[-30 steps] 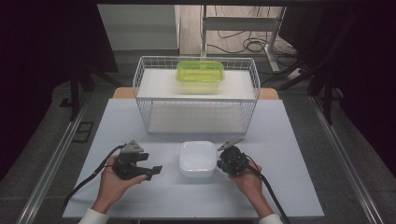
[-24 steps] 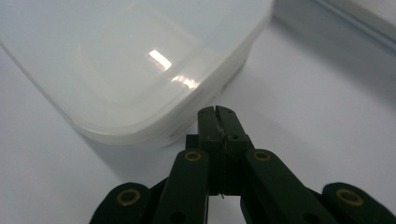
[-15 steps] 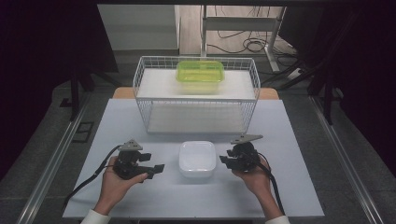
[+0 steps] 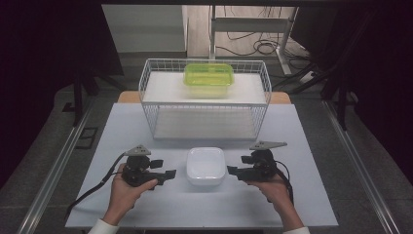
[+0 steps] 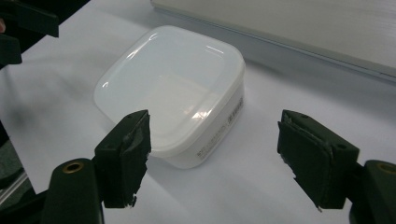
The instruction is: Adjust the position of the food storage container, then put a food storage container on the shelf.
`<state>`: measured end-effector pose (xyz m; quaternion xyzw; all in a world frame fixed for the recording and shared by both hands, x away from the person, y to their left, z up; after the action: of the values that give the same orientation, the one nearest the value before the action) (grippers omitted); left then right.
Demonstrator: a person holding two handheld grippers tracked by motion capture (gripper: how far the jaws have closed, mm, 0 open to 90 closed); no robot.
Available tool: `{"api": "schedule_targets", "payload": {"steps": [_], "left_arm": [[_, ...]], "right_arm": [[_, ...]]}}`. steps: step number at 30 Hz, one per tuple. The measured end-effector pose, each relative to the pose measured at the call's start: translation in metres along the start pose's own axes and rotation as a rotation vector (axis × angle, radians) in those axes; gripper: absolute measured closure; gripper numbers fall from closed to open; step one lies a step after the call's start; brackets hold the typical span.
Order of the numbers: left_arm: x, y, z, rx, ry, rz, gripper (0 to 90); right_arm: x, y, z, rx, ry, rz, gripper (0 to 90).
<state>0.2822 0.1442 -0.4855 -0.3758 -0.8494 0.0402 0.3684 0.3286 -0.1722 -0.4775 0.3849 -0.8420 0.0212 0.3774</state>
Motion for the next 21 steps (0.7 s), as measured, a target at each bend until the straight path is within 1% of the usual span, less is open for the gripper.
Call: {"api": "schedule_targets", "payload": {"steps": [2, 7, 9, 12, 16, 21], "left_arm": [[-0.002, -0.002, -0.001, 0.007, 0.000, 0.018, 27.8], [-0.005, -0.001, -0.001, 0.017, 0.003, 0.017, 27.6], [-0.006, -0.001, -0.002, 0.026, 0.003, 0.023, 27.4], [-0.007, -0.001, -0.003, 0.041, 0.001, 0.038, 27.2], [-0.010, -0.001, -0.003, 0.047, 0.005, 0.049, 27.0], [-0.016, -0.003, -0.005, 0.064, 0.011, 0.061, 27.2]], "right_arm": [[0.000, 0.000, 0.000, -0.015, -0.003, -0.005, 26.0], [0.001, -0.003, 0.000, -0.058, -0.004, -0.025, 26.8], [0.001, -0.003, 0.000, -0.071, -0.005, -0.030, 26.7], [0.001, -0.004, 0.000, -0.078, -0.006, -0.032, 26.0], [-0.001, -0.004, 0.001, -0.082, 0.005, -0.027, 25.6], [-0.004, -0.003, 0.002, -0.099, 0.013, -0.037, 25.9]]}}
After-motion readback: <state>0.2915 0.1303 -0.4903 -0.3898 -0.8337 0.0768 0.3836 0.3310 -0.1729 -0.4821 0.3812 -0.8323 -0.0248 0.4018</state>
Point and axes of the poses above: each handheld gripper's, and its own axes: x roughly backward along the jaws, z roughly out of its underside, y roughly to its left, the point moved 4 cm from there along -x, roughly forward along the jaws, and after that the axes turned 1 degree about -x, right-handed, at the moved point
